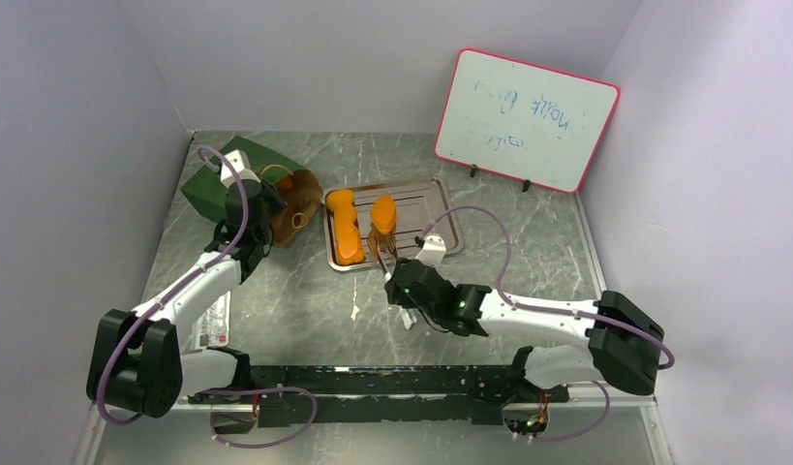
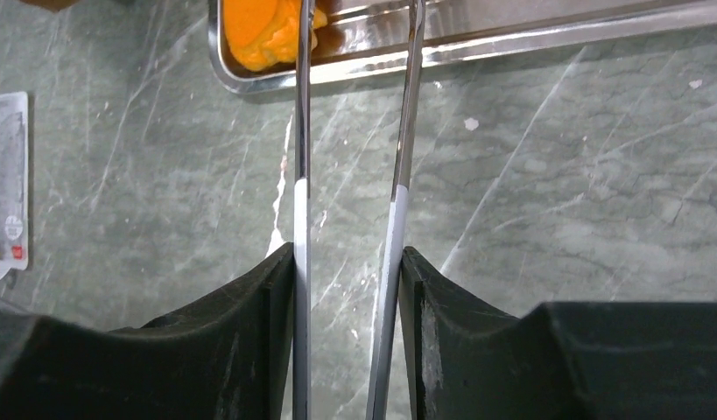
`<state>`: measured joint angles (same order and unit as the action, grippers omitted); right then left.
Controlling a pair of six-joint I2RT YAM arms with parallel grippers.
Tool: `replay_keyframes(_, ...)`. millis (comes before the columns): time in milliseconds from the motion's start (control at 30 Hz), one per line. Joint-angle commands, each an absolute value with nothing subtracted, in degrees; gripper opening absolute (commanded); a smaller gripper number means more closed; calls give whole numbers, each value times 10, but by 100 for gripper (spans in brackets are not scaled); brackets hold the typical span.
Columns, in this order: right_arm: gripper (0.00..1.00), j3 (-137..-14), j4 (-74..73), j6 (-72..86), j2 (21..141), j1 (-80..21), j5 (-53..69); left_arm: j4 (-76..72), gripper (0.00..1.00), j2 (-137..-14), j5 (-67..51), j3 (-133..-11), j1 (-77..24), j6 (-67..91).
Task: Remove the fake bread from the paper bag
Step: Place the fake bread in the container.
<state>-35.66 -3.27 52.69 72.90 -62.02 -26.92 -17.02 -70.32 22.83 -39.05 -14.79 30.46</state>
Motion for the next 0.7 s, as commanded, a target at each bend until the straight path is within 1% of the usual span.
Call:
replay_keyframes(0,42,-364,-67,556,697,-644,-298,-185,7,-700,220,-413,-143,307)
replay_keyframes(333,40,-403,-143,588,644,-736,-336,-182,7,-686,219,-410,-144,296)
replay_keyframes(500,40,-457,-141,560,678,-770,-343,-173,7,-673,209,-405,-143,293)
replay_keyframes(667,40,-516,-112,510,727,-773,-340,-151,7,-656,195,-396,-143,297)
